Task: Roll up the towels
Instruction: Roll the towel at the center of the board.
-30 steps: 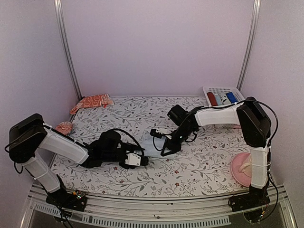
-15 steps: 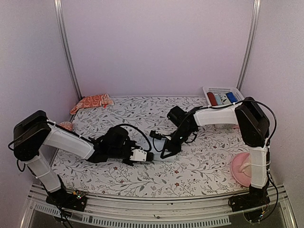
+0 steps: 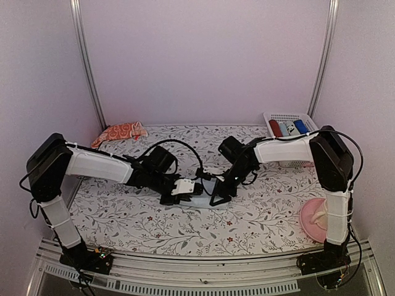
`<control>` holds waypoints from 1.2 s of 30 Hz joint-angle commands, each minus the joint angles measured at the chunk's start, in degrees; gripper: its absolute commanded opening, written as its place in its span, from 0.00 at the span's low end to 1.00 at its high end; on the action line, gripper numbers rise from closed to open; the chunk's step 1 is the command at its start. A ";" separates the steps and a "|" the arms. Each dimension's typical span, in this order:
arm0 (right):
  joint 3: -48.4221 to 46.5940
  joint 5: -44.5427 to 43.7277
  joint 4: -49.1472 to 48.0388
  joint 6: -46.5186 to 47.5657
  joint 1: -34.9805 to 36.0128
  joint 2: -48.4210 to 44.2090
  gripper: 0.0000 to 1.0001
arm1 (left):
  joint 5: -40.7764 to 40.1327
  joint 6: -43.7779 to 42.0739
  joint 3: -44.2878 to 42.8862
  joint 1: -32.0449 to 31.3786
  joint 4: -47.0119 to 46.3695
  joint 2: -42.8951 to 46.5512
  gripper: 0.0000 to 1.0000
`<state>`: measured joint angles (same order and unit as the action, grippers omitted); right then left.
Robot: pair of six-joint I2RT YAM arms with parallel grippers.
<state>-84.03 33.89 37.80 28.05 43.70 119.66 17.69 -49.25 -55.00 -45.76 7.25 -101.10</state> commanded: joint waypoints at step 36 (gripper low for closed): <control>34.71 -34.11 -43.47 12.65 12.99 -24.67 0.73 | 17.62 10.42 -31.35 11.72 34.21 -25.26 0.00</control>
<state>-48.66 3.22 -1.56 38.85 55.33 93.43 38.50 -39.77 -85.58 -35.92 38.87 -122.80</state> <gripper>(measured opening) 0.733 0.028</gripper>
